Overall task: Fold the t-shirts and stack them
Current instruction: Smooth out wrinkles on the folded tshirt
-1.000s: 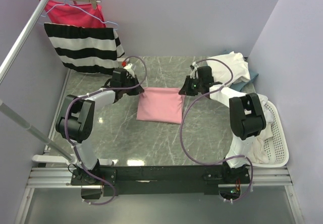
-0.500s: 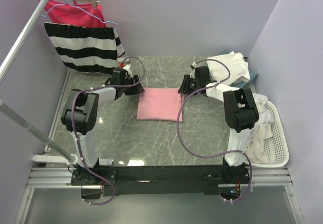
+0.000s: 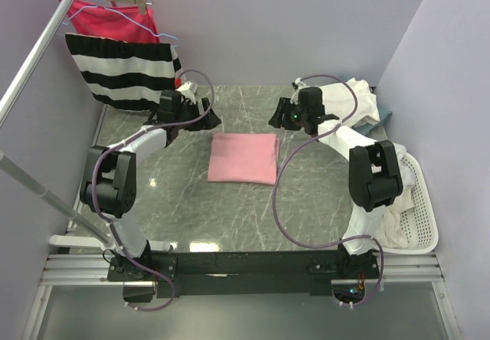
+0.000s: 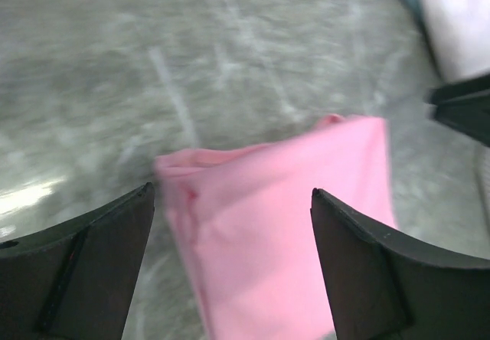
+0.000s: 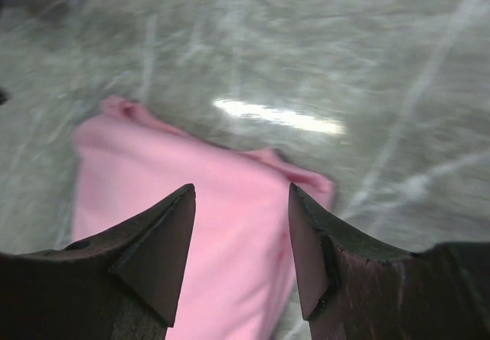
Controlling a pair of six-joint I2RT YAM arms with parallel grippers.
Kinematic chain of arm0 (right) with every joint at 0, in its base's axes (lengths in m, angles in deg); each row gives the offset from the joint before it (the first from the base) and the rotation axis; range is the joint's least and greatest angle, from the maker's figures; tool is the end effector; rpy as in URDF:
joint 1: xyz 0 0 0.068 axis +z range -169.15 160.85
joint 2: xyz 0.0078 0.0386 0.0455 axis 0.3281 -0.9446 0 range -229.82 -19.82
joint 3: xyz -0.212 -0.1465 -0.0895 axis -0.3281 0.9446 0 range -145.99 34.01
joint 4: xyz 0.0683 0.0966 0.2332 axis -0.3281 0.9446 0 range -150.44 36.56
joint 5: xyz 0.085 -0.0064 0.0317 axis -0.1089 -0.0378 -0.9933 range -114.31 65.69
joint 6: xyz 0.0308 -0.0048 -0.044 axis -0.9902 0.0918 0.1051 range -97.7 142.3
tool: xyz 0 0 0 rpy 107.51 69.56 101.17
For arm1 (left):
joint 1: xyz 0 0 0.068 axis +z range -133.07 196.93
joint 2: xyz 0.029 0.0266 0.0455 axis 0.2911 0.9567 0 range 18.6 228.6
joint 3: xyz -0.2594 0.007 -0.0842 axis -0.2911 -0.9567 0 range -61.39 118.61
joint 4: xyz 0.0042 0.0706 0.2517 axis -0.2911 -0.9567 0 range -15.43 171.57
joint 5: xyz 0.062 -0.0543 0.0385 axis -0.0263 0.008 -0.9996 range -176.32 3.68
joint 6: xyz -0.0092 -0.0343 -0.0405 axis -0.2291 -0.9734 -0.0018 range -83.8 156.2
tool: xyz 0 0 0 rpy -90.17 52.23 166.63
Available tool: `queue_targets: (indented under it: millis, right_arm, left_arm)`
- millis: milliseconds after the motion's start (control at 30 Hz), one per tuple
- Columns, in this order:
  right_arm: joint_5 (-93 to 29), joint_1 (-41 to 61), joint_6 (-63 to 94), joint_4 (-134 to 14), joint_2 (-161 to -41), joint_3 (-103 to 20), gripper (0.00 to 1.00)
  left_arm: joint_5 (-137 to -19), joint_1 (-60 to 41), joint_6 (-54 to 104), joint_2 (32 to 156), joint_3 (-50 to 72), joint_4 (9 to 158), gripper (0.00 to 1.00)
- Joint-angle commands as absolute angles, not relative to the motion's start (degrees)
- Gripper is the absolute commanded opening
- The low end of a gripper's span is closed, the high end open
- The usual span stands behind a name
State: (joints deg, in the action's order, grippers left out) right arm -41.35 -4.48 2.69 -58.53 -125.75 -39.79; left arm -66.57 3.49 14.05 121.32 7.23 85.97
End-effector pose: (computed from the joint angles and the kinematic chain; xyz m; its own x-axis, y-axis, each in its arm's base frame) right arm 0.4050 0.1168 0.2273 -0.6704 0.1562 -0.7254 -0.2676 0.8609 0.4327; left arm 0.3941 -0.1065 0.2302 -0.6363 -0.2128 -0.7415 0.2852 0.8282 -0.4825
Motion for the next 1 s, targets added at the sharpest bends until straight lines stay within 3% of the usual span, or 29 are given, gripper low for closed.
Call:
queue_targets:
  millis: [0, 167, 767, 967]
  right_arm:
    - [-51.01, -1.58, 0.95, -59.29, -127.65, -42.72, 0.59]
    - [-56.39, -0.96, -3.53, -62.73, -130.82, -40.44, 0.59]
    - [-40.65, -2.8, -3.36, -50.43, -138.73, -43.25, 0.6]
    - [-41.89, -4.12, -1.96, -59.54, -133.21, -37.19, 0.61]
  left_arm:
    - [-52.4, 2.6, 11.86, 123.35, 8.83, 89.38, 0.88]
    - [-49.93, 1.55, 10.36, 127.23, 8.31, 91.67, 0.87]
    - [-57.49, 2.42, 13.34, 135.84, 7.08, 93.78, 0.87]
    - [-60.11, 2.86, 12.82, 132.0, 4.1, 96.86, 0.88]
